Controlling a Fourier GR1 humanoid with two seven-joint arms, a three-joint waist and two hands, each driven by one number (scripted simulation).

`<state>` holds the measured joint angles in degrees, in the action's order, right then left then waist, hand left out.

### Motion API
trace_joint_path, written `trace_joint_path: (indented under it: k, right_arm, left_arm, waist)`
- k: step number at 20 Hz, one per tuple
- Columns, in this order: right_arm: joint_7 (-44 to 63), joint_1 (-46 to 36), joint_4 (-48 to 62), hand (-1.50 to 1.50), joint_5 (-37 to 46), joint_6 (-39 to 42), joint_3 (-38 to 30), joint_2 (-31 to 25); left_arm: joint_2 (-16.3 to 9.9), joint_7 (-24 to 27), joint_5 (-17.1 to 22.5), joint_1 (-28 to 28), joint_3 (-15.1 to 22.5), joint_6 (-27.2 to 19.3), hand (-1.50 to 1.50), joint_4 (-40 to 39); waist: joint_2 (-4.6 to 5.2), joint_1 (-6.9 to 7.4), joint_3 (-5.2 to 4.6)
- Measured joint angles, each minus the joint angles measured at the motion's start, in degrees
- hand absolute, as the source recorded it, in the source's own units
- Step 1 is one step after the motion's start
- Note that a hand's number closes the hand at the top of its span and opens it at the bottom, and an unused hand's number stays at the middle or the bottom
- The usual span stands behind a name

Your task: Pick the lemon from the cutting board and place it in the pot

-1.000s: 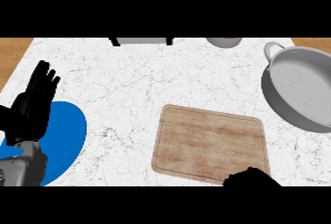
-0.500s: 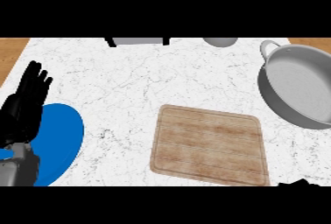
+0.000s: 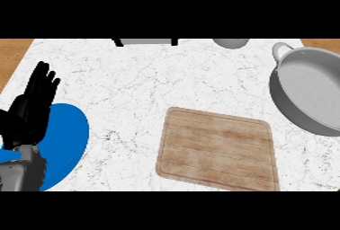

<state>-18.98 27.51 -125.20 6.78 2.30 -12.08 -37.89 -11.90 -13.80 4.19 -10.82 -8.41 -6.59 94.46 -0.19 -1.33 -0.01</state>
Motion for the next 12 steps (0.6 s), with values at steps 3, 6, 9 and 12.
trace_joint_path:
  k: [3,6,9,12]
  right_arm:
    - [0.4,-2.7,4.4,1.50,-5.7,3.0,-6.5,-1.1]
    - [1.9,-7.8,10.4,1.50,-9.4,6.0,-9.3,-2.6]
    - [2.2,-13.5,17.6,1.50,-10.1,8.2,-10.4,-3.8]
    - [1.9,-20.0,25.9,1.50,-9.7,9.5,-9.1,-4.1]
  left_arm:
    - [-0.1,-0.6,0.1,-1.1,0.1,0.3,0.00,-0.2]
    - [0.8,0.4,-0.5,-0.8,0.9,0.2,0.00,-0.8]
    - [0.8,2.0,-0.1,-0.8,0.4,0.9,0.00,-2.0]
    - [1.2,1.2,-0.9,-2.0,1.0,0.2,0.00,-2.2]
  waist:
    - [0.08,0.50,-0.01]
    - [0.17,1.08,0.00]
    - [0.25,1.44,0.01]
    - [0.31,1.78,0.02]
